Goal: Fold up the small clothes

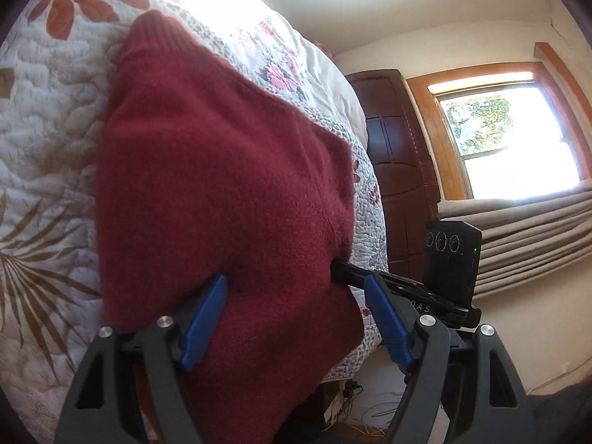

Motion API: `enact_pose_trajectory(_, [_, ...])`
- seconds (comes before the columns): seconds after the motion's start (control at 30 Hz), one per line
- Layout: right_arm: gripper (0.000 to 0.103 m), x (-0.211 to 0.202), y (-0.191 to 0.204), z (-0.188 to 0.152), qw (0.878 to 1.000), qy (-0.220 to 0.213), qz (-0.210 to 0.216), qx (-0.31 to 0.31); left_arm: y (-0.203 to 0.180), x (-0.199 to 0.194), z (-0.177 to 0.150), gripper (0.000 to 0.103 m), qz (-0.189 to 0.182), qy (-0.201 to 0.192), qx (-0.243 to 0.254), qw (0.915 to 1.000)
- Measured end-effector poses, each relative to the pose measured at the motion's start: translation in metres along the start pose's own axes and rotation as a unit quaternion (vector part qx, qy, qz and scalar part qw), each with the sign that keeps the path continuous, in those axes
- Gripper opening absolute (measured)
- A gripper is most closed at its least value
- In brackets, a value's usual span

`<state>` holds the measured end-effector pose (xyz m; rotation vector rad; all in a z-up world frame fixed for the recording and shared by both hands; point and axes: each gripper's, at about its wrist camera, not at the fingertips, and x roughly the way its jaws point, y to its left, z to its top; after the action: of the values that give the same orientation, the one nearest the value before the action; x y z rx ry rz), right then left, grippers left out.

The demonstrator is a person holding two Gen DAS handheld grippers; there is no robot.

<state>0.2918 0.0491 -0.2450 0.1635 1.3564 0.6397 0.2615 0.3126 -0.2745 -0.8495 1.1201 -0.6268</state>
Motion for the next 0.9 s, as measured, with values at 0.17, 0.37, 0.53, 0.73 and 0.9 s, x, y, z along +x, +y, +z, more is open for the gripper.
enact_pose_trajectory(0.17, [0.006, -0.033, 0.03, -0.025, 0.999, -0.022, 0.012, -0.022, -0.029, -0.045, -0.036, 0.077, -0.004, -0.013, 0.057, 0.9983])
enact_pose_trajectory(0.37, [0.0, 0.008, 0.015, -0.064, 0.999, 0.015, -0.049, 0.016, 0.016, -0.016, -0.071, 0.077, 0.025, 0.039, 0.026, 0.9986])
enact_pose_trajectory(0.53, [0.0, 0.018, 0.0, -0.066, 0.997, 0.014, -0.046, 0.061, 0.026, -0.005, -0.067, 0.078, 0.012, 0.052, 0.006, 0.9986])
enact_pose_trajectory(0.73, [0.009, 0.005, 0.003, -0.073, 0.997, 0.005, -0.028, 0.069, 0.015, -0.045, -0.08, 0.094, 0.042, 0.015, -0.011, 0.9989])
enact_pose_trajectory(0.9, [0.072, -0.03, 0.032, -0.086, 0.998, -0.028, -0.041, 0.043, -0.022, -0.084, -0.119, 0.099, 0.143, -0.059, 0.007, 0.988])
